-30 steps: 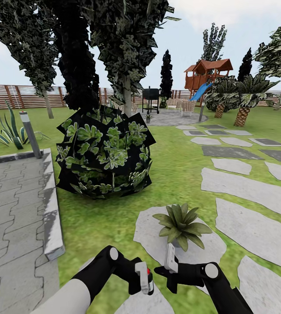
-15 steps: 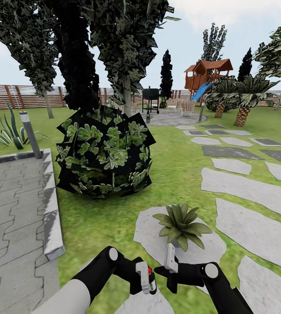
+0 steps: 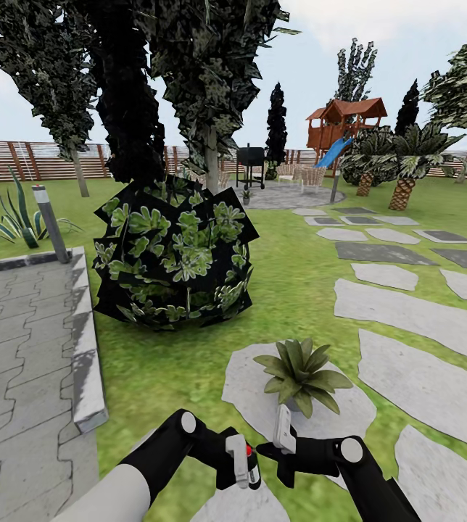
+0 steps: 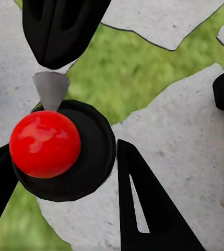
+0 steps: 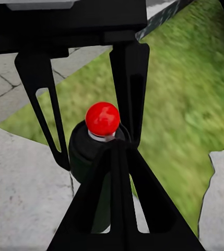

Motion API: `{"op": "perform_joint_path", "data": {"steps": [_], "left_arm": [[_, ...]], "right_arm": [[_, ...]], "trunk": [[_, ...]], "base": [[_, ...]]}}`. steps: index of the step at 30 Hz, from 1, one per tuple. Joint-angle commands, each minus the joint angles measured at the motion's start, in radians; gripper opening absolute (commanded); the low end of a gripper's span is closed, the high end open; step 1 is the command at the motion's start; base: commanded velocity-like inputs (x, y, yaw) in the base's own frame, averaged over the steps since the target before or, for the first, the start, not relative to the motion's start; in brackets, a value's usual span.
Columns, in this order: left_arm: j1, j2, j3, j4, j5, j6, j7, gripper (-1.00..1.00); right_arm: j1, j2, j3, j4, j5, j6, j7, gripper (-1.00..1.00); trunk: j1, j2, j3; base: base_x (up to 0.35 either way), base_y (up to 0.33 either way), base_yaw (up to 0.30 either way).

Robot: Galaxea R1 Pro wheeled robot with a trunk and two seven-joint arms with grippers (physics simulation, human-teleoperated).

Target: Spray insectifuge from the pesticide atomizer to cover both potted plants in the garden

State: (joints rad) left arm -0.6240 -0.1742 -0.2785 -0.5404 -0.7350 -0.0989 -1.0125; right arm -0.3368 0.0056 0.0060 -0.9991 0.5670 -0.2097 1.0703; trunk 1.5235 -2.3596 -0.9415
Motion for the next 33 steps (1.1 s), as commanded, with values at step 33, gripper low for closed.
{"op": "perform_joint_path", "data": {"steps": [33], "left_arm": [[0.005, 0.154, -0.005, 0.004, -0.053, -0.011, -0.003, -1.00]], "right_arm": [[0.000, 0.000, -0.001, 0.000, 0.032, -0.010, 0.000, -1.00]], "trunk": [[0.000, 0.000, -0.001]], "base": [[0.000, 0.000, 0.000]]}}
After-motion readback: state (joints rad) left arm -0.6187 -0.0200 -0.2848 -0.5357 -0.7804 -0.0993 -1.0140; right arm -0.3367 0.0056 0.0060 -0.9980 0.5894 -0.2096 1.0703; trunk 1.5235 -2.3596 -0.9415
